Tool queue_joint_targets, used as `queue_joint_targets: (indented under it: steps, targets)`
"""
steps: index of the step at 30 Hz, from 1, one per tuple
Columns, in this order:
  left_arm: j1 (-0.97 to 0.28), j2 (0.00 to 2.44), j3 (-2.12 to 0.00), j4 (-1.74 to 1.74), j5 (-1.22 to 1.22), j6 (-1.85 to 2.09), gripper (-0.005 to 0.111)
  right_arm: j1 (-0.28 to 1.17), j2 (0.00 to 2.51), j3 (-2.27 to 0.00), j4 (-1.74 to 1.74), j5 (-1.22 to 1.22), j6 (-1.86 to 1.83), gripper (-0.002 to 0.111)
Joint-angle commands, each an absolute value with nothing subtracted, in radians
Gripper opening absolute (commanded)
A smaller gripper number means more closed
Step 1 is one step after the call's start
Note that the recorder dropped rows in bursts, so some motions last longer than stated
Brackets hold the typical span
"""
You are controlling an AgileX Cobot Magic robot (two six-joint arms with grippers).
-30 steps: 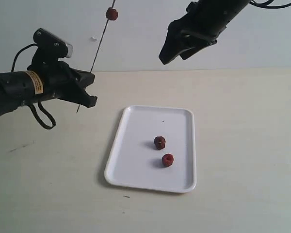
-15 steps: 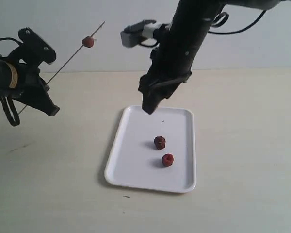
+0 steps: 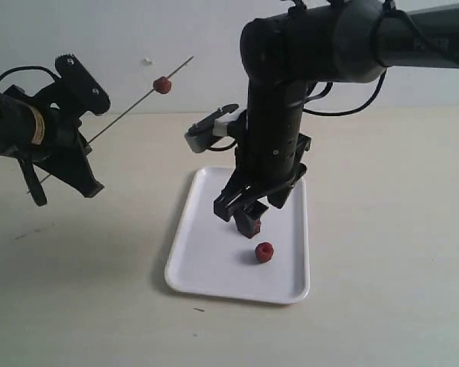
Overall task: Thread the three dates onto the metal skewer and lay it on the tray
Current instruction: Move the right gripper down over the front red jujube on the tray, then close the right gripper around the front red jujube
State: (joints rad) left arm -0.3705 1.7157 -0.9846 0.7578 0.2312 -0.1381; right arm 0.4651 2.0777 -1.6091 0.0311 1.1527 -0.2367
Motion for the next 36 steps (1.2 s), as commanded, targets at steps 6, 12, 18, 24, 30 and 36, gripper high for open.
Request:
queue_joint_targets:
  steps: [6,12,18,24,30,36]
  targets:
    - [-0.372,1.706,-0.992,0.739,0.256,-0.128,0.0,0.465,2.072,-1.485,0.029,1.005,-0.232,0.064]
    - [-0.372,1.706,-0.992,0.739,0.251,-0.128,0.0,0.465,2.072,-1.432,0.038,0.927,-0.232,0.064]
    - [-0.372,1.706,-0.992,0.72,0.235,-0.128,0.0,0.465,2.075,-1.432,0.115,0.909,-0.239,0.064]
    - [-0.372,1.706,-0.992,0.72,0.233,-0.126,0.0,0.465,2.075,-1.432,0.094,0.927,-0.211,0.064]
    - [-0.372,1.706,-0.992,0.72,0.227,-0.121,0.0,0.465,2.075,-1.413,0.094,0.936,-0.207,0.064]
    - [-0.372,1.706,-0.992,0.72,0.223,-0.115,0.0,0.465,2.075,-1.356,0.094,0.874,-0.218,0.064]
